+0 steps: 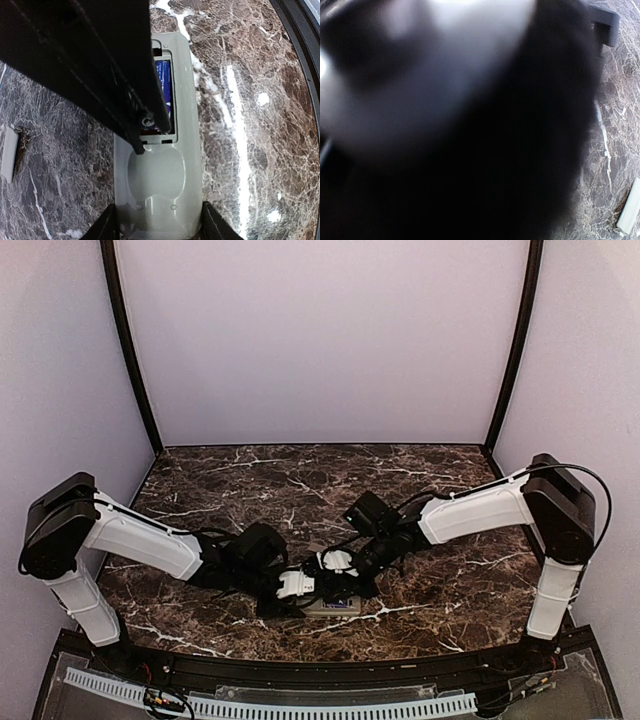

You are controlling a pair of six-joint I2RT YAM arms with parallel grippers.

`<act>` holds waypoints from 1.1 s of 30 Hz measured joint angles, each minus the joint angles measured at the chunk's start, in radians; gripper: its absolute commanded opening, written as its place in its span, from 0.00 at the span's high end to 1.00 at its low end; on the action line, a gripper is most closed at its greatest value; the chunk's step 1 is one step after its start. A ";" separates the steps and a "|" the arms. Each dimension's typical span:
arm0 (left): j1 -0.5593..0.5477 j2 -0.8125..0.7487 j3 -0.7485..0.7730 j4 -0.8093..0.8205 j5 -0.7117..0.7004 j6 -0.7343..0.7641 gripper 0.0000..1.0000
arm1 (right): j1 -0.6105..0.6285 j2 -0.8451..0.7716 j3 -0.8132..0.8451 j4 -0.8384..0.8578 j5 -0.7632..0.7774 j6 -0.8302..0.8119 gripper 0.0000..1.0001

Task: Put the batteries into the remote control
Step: Place the battery in the battery compartment.

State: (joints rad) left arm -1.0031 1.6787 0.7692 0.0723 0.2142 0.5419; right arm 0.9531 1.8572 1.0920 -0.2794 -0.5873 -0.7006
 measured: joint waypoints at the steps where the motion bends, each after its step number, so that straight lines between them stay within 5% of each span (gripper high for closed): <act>1: 0.005 0.004 0.005 -0.005 0.006 0.010 0.67 | -0.001 0.003 0.003 -0.002 0.000 -0.001 1.00; 33: 0.080 0.046 0.083 -0.117 0.079 0.169 0.69 | -0.019 0.076 0.121 -0.114 -0.012 -0.035 1.00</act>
State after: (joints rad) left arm -0.9226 1.7245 0.8520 -0.0452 0.2932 0.7109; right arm 0.9344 1.9331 1.2133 -0.3931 -0.5991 -0.7357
